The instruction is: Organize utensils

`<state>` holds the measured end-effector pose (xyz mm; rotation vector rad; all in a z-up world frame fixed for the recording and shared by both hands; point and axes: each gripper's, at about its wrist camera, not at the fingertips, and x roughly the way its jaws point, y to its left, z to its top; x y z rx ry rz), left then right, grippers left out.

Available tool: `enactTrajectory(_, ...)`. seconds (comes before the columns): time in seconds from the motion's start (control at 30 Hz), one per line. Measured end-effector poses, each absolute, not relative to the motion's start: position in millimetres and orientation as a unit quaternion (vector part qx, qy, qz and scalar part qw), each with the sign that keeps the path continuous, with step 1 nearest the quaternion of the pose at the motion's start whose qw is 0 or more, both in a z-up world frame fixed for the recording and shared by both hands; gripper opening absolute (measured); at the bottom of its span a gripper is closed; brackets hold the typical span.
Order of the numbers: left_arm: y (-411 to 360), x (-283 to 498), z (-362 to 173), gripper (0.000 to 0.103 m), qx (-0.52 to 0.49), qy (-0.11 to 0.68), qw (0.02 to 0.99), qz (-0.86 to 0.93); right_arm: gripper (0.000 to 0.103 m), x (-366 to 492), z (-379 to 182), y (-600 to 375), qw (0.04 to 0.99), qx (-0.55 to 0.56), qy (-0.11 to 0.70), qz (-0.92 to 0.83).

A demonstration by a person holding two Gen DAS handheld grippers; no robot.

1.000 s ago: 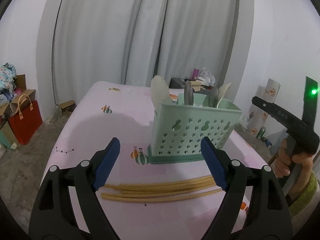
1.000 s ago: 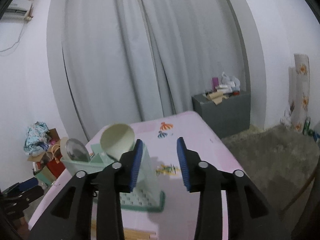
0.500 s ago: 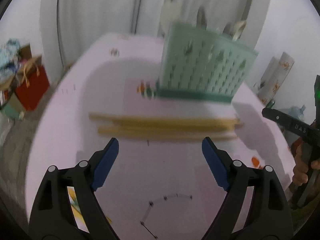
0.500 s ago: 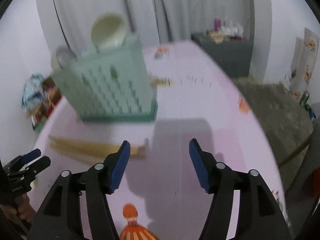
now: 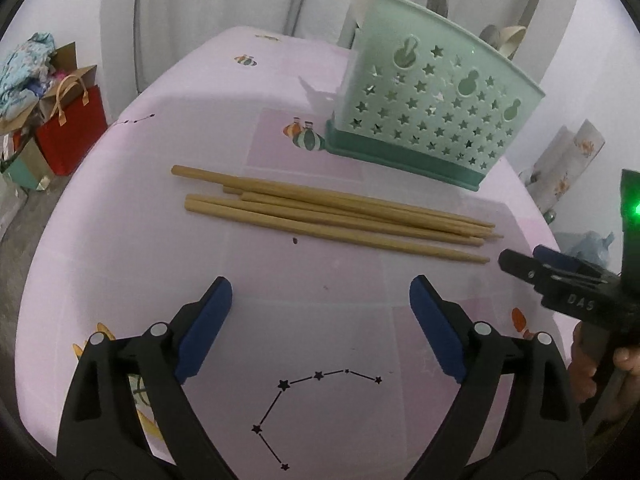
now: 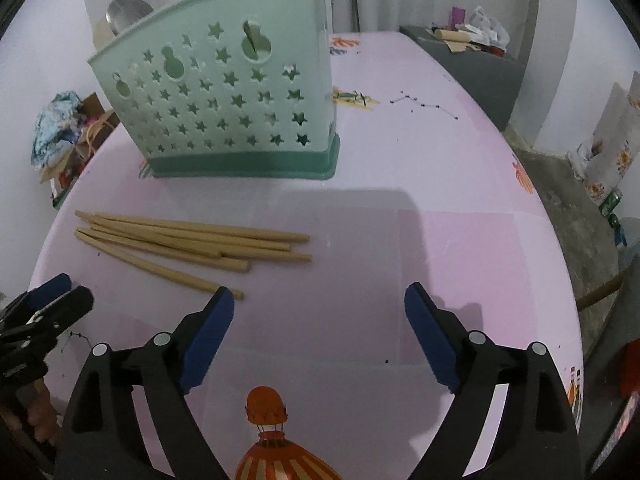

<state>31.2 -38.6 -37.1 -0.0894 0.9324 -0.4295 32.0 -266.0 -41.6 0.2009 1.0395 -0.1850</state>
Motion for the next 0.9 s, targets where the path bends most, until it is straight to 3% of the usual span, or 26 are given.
enactTrajectory(0.3, -28, 32, -36, 0.094, -0.079, 0.444, 0.864, -0.225, 0.096, 30, -50, -254, 0.851, 0.073, 0.508, -0.111)
enactTrajectory(0.9, -3, 26, -36, 0.095, -0.186, 0.424, 0.845, -0.268, 0.096, 18, -52, -250, 0.863, 0.076, 0.484, -0.121)
